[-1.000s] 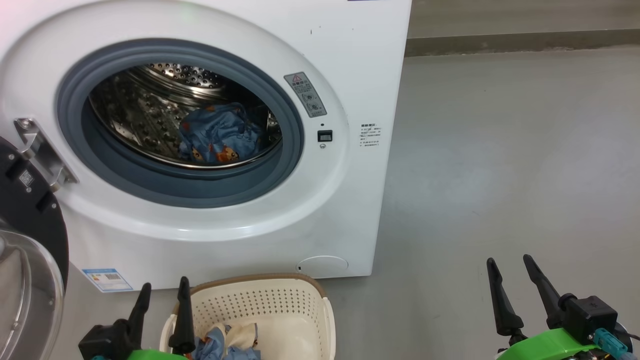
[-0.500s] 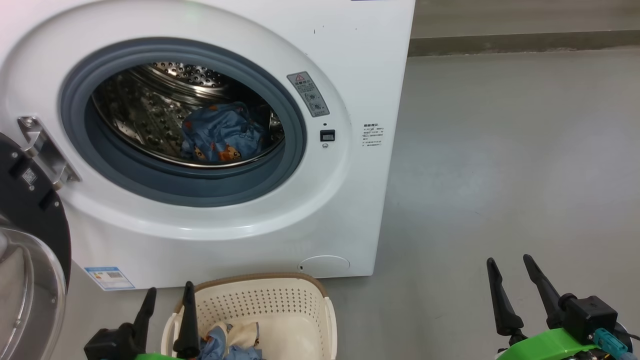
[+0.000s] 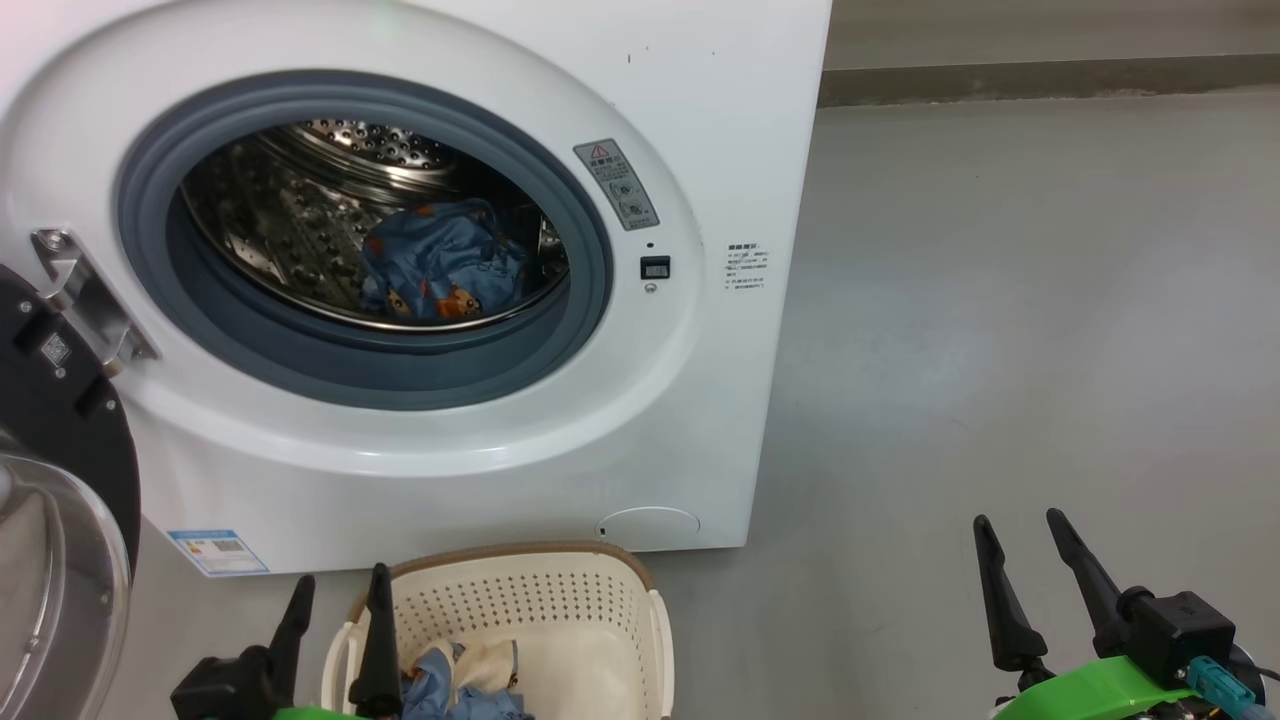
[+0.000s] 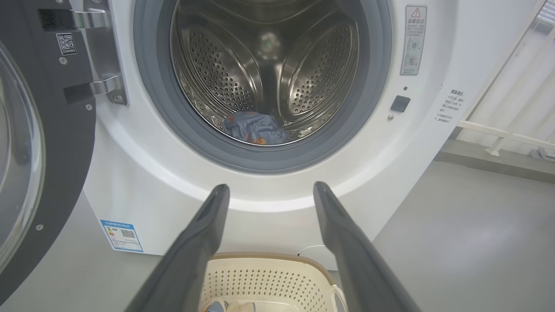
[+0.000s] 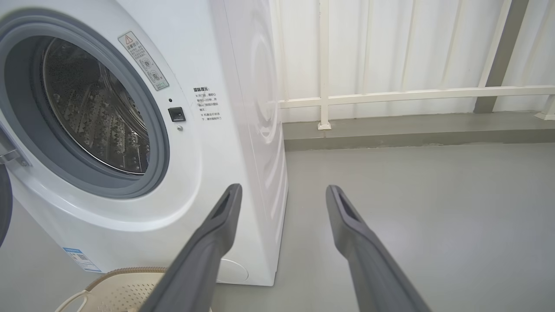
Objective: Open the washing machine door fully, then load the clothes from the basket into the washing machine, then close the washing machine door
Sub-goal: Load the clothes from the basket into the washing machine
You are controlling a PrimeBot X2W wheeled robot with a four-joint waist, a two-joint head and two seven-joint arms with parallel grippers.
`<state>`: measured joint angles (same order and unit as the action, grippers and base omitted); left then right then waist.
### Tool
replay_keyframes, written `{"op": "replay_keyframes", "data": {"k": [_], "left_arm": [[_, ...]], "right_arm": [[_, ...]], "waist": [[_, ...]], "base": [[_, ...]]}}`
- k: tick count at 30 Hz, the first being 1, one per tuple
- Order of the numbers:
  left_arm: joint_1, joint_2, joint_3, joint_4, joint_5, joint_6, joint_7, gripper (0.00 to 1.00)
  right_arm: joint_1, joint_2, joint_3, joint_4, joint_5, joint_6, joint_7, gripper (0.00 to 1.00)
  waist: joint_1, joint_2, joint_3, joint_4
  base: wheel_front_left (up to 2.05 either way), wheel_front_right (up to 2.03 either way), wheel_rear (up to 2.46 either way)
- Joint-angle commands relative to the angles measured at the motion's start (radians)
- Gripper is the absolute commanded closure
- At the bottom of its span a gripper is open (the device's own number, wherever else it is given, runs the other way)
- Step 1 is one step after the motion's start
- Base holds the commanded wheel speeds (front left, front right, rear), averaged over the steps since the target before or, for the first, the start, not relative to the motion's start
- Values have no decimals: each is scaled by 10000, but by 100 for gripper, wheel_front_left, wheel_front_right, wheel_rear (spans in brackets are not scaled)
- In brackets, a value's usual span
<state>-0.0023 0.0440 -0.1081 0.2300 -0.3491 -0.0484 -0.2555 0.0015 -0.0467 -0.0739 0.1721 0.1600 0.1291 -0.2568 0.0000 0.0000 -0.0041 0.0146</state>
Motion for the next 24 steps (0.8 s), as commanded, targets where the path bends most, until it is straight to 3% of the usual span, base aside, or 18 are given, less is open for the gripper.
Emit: {"op": "replay_keyframes", "data": {"k": [1,12,24], "left_arm": [[-209,63,280,-217,-29,58,-63,0],[-221,62,180,-168,-64,81,-63,0],[-836,62,-60,724,-69,73,-63,0]], "right_arm": [[-193,-37,260,-259,-95,16,-27,0],[-248,-36,221,-319,-115,16,-28,0],[-582,-70,185,-544,-165,16,-18,0]], "waist": [[0,0,16,-1],[0,0,267,-31],[0,0,1693,-204]], "base": [[0,0,0],[0,0,0],[0,0,0]]}}
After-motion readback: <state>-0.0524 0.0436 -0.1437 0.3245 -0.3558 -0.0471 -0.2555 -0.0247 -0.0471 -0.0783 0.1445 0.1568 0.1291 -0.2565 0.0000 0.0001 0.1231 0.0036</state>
